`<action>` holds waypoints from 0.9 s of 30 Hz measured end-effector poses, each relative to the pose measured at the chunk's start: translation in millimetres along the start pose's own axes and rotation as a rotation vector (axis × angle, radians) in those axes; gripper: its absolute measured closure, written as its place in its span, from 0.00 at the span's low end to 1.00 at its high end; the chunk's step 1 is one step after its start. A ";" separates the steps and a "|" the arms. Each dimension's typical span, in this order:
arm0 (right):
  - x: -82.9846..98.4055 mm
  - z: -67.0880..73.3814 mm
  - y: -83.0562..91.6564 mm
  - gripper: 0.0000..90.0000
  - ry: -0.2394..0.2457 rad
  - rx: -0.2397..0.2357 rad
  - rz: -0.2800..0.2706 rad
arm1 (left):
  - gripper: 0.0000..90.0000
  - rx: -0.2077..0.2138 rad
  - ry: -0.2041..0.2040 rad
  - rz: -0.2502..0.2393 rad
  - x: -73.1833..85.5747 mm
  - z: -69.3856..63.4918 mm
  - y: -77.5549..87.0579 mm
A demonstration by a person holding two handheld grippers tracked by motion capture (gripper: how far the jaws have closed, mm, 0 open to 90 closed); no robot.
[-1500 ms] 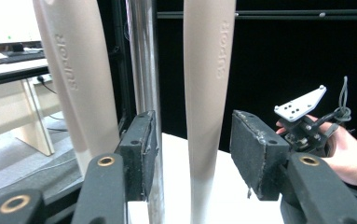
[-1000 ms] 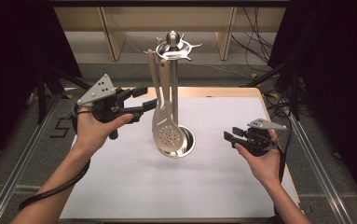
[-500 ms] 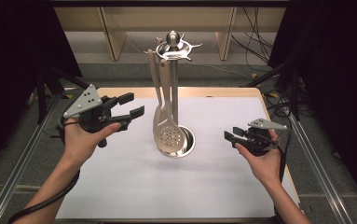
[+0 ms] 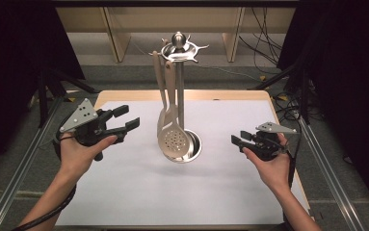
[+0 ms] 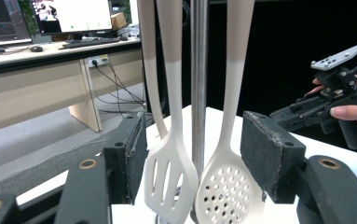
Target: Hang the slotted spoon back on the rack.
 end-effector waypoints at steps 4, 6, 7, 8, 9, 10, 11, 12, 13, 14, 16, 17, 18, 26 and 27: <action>0.4 0.8 0.2 0.60 -0.004 -0.006 0.003 | 0.45 -0.011 0.003 0.011 8.4 2.0 2.0; 0.7 0.6 0.4 0.60 -0.007 0.000 0.005 | 0.45 -0.016 0.002 0.019 13.4 2.6 2.7; 0.8 -0.3 0.1 0.60 -0.003 0.007 0.006 | 0.45 -0.017 0.007 0.022 16.1 2.7 2.9; 1.8 0.2 1.1 0.60 -0.006 0.005 0.017 | 0.45 -0.018 0.010 0.024 18.4 2.8 3.0; 0.7 1.6 0.0 0.60 -0.007 -0.009 0.004 | 0.45 -0.021 0.013 0.030 22.6 3.0 3.0; 1.0 1.4 -0.2 0.60 -0.005 -0.008 0.005 | 0.45 -0.020 0.014 0.033 25.2 2.9 2.9; 1.1 1.3 -0.2 0.60 -0.004 -0.007 0.005 | 0.45 -0.021 0.022 0.039 28.7 2.7 3.2; 1.1 1.3 -0.4 0.60 -0.003 -0.007 0.005 | 0.45 -0.022 0.025 0.045 32.2 2.8 3.5; 1.1 1.1 -0.7 0.60 -0.003 -0.005 0.006 | 0.45 -0.026 0.031 0.049 36.3 3.2 3.4; 1.4 1.9 -0.6 0.60 -0.005 -0.011 0.008 | 0.45 -0.028 0.033 0.054 39.1 3.7 3.5; 1.7 2.0 -0.6 0.59 -0.006 -0.011 0.009 | 0.45 -0.033 0.041 0.056 46.1 4.9 3.4; 1.9 2.0 -0.6 0.59 -0.008 -0.011 0.010 | 0.45 -0.037 0.042 0.064 51.0 5.6 3.6; 0.1 -1.1 -0.6 0.60 0.028 -0.005 0.001 | 0.45 -0.037 0.042 0.068 54.3 5.8 3.6; 2.1 2.1 -1.0 0.59 -0.001 -0.014 0.011 | 0.45 -0.046 0.054 0.097 85.3 6.0 3.5; 2.2 2.3 -1.1 0.60 -0.003 -0.014 0.013 | 0.45 -0.046 0.057 0.099 88.2 5.7 3.4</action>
Point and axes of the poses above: each handheld gripper's, and its own axes: y roughly backward along the jaws, x roughly out of its underside, z roughly to its left, the point moved 10 cm from there along -y, roughly forward along the jaws, and after that the axes turned 11 degrees about -y, right-handed, at the moved point
